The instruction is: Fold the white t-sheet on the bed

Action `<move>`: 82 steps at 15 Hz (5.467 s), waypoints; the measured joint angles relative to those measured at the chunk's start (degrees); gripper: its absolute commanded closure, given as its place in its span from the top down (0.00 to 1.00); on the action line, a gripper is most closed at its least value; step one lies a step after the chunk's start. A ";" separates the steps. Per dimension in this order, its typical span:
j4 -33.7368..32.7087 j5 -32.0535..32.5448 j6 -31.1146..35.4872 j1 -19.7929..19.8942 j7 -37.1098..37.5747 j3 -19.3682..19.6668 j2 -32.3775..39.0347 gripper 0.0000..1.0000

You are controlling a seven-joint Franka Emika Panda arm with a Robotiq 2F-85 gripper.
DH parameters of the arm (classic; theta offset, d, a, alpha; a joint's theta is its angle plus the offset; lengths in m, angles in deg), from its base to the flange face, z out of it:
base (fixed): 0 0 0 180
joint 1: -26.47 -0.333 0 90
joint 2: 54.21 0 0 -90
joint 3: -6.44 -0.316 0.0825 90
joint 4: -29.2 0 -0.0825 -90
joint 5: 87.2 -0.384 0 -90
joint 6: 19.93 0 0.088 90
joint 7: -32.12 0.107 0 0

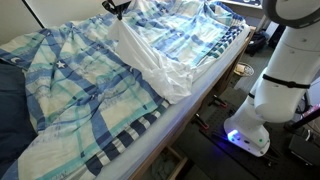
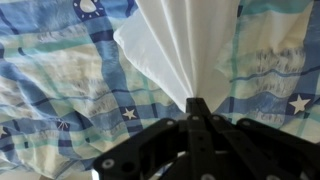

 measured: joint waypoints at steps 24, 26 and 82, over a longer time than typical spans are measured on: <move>42.24 -2.51 -7.27 0.12 7.71 -6.74 -33.54 0.00; 44.59 -2.69 -9.35 0.19 7.71 -7.34 -37.25 0.00; 64.61 -9.60 -18.34 5.71 6.54 -11.26 -53.91 0.99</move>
